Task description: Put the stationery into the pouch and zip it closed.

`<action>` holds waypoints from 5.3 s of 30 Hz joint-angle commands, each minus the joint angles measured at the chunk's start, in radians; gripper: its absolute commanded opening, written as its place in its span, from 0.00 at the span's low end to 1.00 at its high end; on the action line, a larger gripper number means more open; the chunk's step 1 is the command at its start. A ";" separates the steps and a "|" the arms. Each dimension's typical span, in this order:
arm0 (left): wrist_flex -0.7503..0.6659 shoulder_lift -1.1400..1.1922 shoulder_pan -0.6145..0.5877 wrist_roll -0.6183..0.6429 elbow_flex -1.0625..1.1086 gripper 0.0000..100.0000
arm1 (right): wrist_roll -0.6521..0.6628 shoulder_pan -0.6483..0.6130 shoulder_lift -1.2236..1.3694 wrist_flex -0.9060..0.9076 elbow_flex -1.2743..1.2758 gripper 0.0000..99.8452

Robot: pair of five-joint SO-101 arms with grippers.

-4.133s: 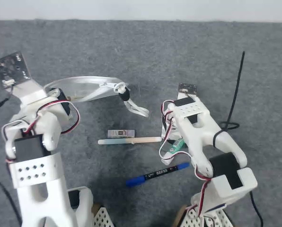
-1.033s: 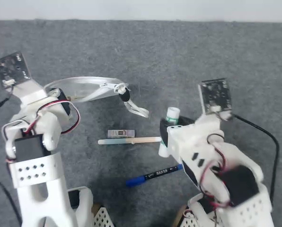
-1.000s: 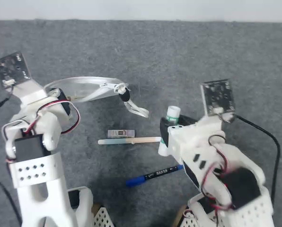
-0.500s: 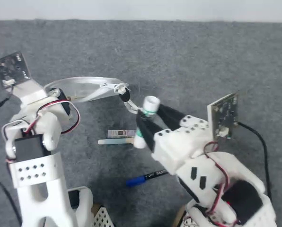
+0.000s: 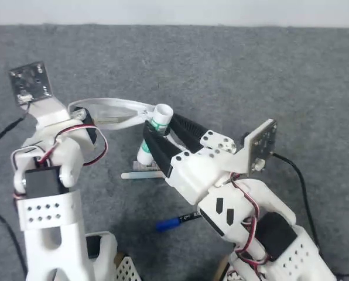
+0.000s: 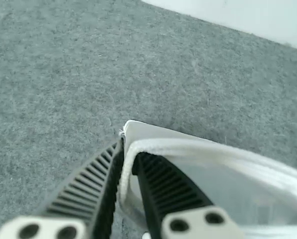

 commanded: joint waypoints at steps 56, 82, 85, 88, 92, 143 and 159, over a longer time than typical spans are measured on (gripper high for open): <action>0.003 -0.114 0.046 -0.018 0.051 0.01 | 0.245 0.013 0.377 -0.877 0.347 0.01; 0.003 -0.112 0.043 -0.018 0.051 0.01 | 0.723 -0.124 0.367 -1.063 0.525 0.09; 0.003 -0.112 0.041 -0.018 0.051 0.01 | 0.723 -0.124 0.367 -1.061 0.526 0.16; 0.003 -0.112 0.041 -0.018 0.051 0.01 | 0.723 -0.124 0.367 -1.061 0.528 0.15; 0.003 -0.114 0.041 -0.018 0.051 0.01 | 0.723 -0.124 0.367 -1.061 0.528 0.15; -0.018 -0.118 -0.213 0.044 0.030 0.01 | 0.526 0.045 0.058 0.054 0.259 0.15; -0.035 -0.118 -0.367 0.110 0.024 0.01 | 0.529 0.059 0.598 0.018 0.086 0.15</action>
